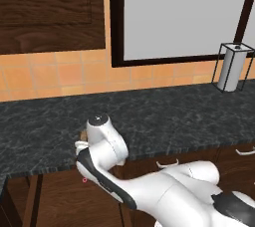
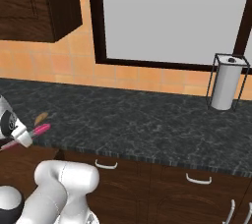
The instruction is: Pick the tongs from the drawer and place it on the counter.
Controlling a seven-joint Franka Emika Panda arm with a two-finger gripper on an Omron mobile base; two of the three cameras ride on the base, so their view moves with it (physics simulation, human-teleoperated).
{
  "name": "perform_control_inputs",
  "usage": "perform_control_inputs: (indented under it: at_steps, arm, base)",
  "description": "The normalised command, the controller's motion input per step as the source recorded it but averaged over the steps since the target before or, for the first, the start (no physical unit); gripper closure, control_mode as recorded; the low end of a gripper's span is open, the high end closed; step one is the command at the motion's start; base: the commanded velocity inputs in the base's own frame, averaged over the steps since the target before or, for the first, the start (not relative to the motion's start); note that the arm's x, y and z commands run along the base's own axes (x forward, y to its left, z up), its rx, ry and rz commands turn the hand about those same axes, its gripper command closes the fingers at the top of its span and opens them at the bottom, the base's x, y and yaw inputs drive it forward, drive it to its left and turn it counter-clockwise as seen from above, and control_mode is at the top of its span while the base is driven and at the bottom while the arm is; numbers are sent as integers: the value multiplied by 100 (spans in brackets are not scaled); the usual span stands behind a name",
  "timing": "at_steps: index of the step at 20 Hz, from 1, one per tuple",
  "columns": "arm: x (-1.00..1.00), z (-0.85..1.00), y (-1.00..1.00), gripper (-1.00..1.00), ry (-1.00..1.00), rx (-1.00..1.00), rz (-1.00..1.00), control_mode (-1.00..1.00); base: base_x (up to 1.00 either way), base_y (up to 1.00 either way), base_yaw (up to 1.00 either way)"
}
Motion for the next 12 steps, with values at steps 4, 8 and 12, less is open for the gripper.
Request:
perform_control_inputs:
  at_steps: [4, 8, 12]
  arm:
    - [100, 54, -100, 100, 4, 5, 0, -100]
    - [100, 30, -98, 100, 4, 5, 0, -100]
    - [100, 0, -65, 100, 2, 4, 0, -100]
  base:
    - [0, 0, 0]
    - [0, 0, 0]
    - [0, 0, 0]
